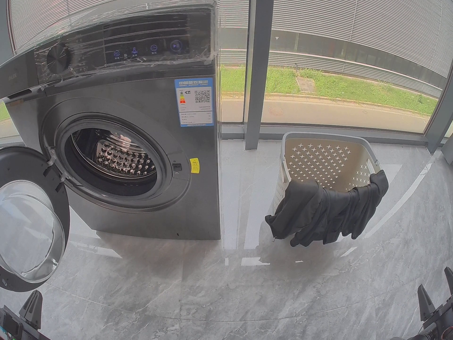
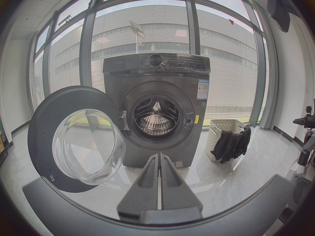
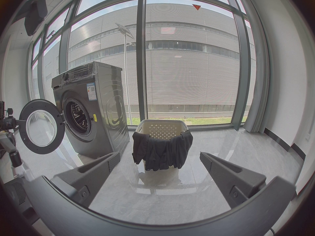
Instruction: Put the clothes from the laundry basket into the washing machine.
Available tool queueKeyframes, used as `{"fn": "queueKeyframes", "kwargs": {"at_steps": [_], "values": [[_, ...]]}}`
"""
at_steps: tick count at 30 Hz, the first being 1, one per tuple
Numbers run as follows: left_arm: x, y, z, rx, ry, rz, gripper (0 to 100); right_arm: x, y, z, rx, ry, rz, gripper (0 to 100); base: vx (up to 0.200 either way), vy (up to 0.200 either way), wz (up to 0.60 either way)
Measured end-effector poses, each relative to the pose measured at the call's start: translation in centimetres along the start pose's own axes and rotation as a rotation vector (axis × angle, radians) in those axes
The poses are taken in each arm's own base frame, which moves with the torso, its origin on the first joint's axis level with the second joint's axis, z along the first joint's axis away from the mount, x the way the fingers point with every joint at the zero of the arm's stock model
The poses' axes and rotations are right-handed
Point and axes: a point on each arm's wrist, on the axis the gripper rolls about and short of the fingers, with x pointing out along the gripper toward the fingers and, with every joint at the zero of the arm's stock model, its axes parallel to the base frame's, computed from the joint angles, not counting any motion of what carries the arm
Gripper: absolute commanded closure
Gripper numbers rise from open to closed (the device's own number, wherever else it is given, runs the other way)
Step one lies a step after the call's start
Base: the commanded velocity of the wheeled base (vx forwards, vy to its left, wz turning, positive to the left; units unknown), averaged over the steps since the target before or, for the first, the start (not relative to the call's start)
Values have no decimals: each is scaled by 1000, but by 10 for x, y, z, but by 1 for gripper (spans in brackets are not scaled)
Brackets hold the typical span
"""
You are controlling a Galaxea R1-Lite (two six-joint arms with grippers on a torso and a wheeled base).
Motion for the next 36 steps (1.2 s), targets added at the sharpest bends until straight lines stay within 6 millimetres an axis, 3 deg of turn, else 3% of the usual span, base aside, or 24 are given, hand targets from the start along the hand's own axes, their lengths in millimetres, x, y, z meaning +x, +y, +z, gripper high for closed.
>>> {"fn": "queueKeyframes", "kwargs": {"at_steps": [21, 33, 36], "values": [[0, 0, 0, 0, 0, -1, 100, 0, 0, 0, 0, 1, 0, 0, 0, 0, 0], [0, 0, 0, 0, -1, -1, 100, 0, 0, 0, 0, 1, 0, 0, 0, -200, 0], [0, 0, 0, 5, 0, -3, 100, 0, 0, 0, 0, 1, 0, 0, 0, 0, 0]]}}
